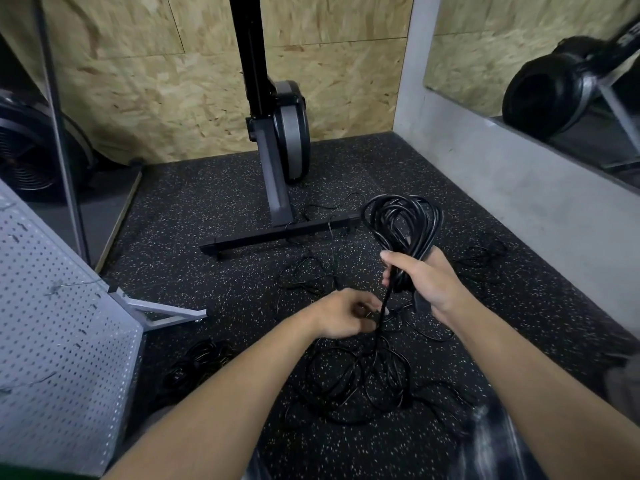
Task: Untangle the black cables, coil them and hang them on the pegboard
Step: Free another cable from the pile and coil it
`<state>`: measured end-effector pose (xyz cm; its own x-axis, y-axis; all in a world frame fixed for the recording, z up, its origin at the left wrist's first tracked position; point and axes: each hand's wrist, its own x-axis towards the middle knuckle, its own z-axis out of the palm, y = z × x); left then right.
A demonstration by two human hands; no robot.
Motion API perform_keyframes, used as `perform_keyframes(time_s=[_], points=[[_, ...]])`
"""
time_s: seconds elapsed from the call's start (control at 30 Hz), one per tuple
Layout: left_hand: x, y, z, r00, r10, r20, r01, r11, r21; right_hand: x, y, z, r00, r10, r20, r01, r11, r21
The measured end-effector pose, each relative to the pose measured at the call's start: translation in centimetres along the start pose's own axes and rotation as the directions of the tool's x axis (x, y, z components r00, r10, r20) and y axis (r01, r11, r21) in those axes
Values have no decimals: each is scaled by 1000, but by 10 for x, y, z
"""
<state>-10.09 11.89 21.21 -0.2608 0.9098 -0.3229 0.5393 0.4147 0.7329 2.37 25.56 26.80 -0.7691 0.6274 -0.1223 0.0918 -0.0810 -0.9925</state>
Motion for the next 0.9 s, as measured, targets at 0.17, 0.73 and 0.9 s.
perform_keyframes(time_s=[0.17,0.73,0.9], points=[[3,-10,11,998,-31,46,29,999,42,3,-2,-4,999,-30,-24,30,999,16],[2,-16,6,997,-52,-57,58,993,106,12,-6,-27,994,-91,-60,99,986,135],[-6,-9,-12,992,9,-130,19,978,206,24,4,-37,970,-158,-187,76,920,-384]])
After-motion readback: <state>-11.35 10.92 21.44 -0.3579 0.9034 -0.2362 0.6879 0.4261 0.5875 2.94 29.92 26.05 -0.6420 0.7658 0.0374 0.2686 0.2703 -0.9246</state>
